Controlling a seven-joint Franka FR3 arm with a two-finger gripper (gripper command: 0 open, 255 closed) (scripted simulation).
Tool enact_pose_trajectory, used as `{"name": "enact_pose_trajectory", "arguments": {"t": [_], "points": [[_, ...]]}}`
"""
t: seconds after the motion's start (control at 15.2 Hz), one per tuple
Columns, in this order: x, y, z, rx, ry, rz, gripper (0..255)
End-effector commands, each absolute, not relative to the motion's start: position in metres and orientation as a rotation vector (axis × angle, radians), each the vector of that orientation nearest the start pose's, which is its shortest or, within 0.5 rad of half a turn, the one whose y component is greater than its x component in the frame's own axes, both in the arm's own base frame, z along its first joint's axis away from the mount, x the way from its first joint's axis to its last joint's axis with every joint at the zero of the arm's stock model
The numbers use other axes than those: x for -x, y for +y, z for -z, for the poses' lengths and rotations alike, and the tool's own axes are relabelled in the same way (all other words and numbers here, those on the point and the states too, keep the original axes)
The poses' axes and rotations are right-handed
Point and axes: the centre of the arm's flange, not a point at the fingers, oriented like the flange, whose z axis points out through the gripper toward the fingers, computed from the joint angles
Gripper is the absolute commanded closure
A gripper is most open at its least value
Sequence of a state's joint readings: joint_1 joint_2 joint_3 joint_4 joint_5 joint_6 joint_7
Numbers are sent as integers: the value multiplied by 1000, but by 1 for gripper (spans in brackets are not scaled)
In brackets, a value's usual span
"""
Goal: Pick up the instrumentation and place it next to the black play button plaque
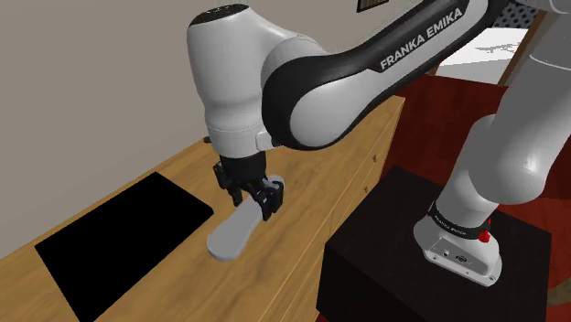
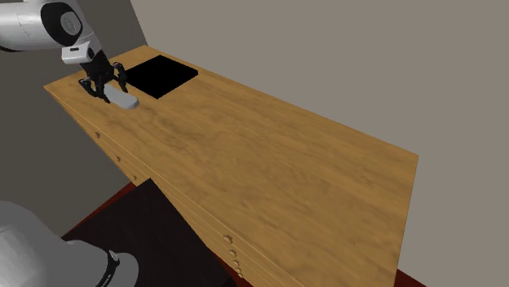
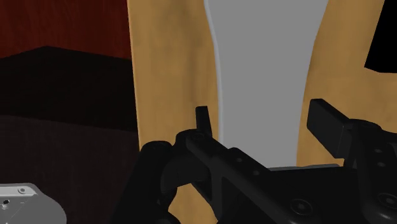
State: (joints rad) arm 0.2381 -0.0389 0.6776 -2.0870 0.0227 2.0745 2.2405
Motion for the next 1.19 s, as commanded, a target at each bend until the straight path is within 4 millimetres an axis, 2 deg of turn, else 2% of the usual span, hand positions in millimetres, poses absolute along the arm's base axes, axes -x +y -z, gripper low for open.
{"name": "enact_pose_trajectory", "arguments": {"t": [0.0, 0.79, 1.12], "points": [[-316, 452, -439, 2449, 1938, 7, 255], [-244, 594, -440, 2449, 1938, 7, 255], [-244, 594, -413, 2449, 1938, 7, 255]]}}
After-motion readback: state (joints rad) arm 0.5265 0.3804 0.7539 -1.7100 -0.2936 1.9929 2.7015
